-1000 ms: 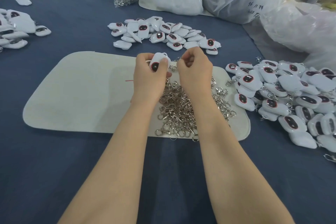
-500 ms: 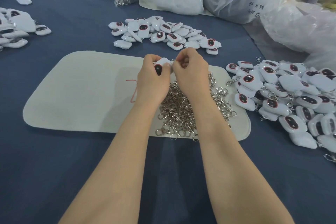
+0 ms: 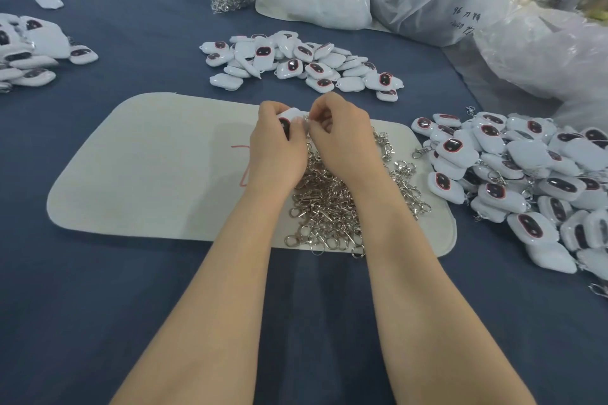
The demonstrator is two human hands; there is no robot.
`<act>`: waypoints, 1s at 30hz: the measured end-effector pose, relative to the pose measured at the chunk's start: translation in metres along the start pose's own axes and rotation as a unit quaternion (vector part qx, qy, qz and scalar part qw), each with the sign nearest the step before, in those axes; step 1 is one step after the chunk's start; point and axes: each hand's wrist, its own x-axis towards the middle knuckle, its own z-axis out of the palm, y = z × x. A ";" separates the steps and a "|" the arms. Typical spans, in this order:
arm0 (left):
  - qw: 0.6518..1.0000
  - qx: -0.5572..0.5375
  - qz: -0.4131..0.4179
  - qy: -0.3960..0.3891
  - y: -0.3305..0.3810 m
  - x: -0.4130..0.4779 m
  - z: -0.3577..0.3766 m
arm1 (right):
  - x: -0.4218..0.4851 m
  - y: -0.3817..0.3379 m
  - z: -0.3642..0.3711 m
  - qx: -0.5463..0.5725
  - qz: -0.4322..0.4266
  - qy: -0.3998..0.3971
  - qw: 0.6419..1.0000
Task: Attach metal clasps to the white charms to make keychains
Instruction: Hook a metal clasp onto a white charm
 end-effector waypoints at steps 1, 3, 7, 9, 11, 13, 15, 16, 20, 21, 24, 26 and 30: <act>1.000 0.010 0.008 0.000 0.000 -0.001 0.000 | 0.001 0.000 -0.001 -0.008 -0.001 -0.005 1.000; 0.999 0.031 0.027 0.004 0.001 -0.002 0.001 | 0.001 -0.001 -0.002 -0.023 -0.001 -0.015 1.000; 0.999 -0.030 -0.033 0.014 0.005 -0.001 -0.001 | -0.002 -0.005 -0.003 0.013 0.001 -0.004 1.000; 0.961 -0.237 -0.143 0.002 0.010 0.004 -0.004 | -0.003 -0.008 -0.003 0.106 0.012 0.018 0.994; 0.868 -0.442 -0.224 -0.037 0.014 0.008 -0.008 | -0.002 -0.011 -0.002 0.161 0.022 0.020 0.986; 0.805 -0.528 -0.259 -0.079 0.015 0.009 -0.011 | -0.001 -0.013 0.000 0.188 0.027 0.009 0.982; 0.776 -0.551 -0.284 -0.112 0.015 0.009 -0.013 | -0.001 -0.014 0.000 0.205 0.026 0.014 0.978; 0.765 -0.559 -0.295 -0.121 0.016 0.008 -0.014 | -0.001 -0.014 0.000 0.213 0.024 0.019 0.977; 0.743 -0.575 -0.319 -0.124 0.016 0.007 -0.016 | -0.003 -0.015 0.002 0.254 0.038 0.024 0.966; 0.751 -0.565 -0.320 -0.120 0.015 0.006 -0.015 | -0.003 -0.015 0.003 0.256 0.040 0.023 0.965; 0.778 -0.528 -0.322 -0.108 0.015 0.006 -0.013 | -0.003 -0.014 0.003 0.247 0.044 0.032 0.968; 0.780 -0.523 -0.330 -0.096 0.014 0.007 -0.013 | -0.003 -0.013 0.003 0.224 0.044 0.045 0.973; 0.784 -0.515 -0.342 -0.062 0.012 0.008 -0.013 | -0.002 -0.014 0.004 0.209 0.043 0.042 0.976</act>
